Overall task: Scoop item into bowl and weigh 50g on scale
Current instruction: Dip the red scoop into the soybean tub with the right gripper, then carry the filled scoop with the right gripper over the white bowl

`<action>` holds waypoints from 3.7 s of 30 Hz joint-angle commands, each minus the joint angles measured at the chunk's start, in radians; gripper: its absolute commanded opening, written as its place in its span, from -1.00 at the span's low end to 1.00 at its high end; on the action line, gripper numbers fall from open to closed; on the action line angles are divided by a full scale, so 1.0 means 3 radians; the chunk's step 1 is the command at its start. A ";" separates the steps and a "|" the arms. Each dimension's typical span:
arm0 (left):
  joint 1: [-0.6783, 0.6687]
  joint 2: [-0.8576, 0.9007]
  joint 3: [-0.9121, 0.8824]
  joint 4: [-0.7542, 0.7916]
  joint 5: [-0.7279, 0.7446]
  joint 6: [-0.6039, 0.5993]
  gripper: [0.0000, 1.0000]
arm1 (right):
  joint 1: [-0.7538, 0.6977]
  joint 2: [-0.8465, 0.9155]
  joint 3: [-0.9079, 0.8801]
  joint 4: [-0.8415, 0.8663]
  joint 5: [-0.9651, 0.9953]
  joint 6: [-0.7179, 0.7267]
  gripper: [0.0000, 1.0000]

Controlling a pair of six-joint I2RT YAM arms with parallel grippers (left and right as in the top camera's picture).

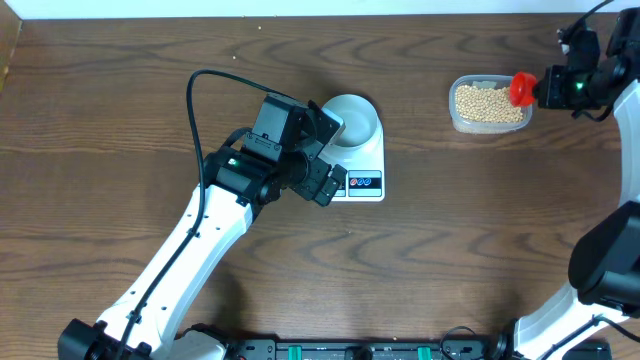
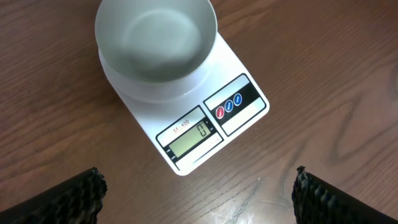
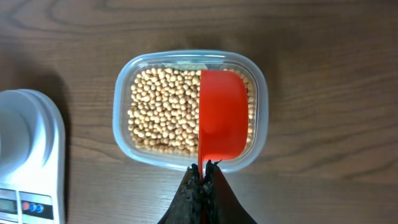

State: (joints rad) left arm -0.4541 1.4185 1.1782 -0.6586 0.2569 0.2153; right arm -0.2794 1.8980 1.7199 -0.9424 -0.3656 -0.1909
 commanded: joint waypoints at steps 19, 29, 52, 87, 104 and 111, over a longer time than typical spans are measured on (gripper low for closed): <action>0.0014 0.0025 0.0000 -0.0013 0.0015 0.0055 0.96 | 0.0005 0.0392 0.0083 0.0036 0.0003 -0.0253 -0.98; 0.0014 0.0025 0.0000 -0.0013 0.0015 0.0055 0.96 | 0.0008 0.0561 0.0081 0.0037 -0.0141 -0.0065 -0.98; 0.0014 0.0025 0.0000 -0.0013 0.0015 0.0055 0.96 | -0.0031 0.0823 0.0081 -0.0140 -0.1068 -0.0023 -0.98; 0.0014 0.0025 0.0000 -0.0013 0.0015 0.0055 0.96 | -0.0645 0.1213 0.0061 -0.0179 -0.2599 0.0064 -0.98; 0.0014 0.0025 0.0000 -0.0013 0.0015 0.0055 0.96 | -0.0889 0.1213 0.0061 -0.0331 -0.3092 -0.0028 -0.98; 0.0014 0.0025 0.0000 -0.0013 0.0015 0.0055 0.95 | -0.1006 0.1213 0.0061 -0.0455 -0.3259 -0.0121 -0.98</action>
State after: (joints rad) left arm -0.4541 1.4185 1.1782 -0.6586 0.2569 0.2153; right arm -0.5632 2.2513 1.7390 -1.0679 -1.2530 -0.1913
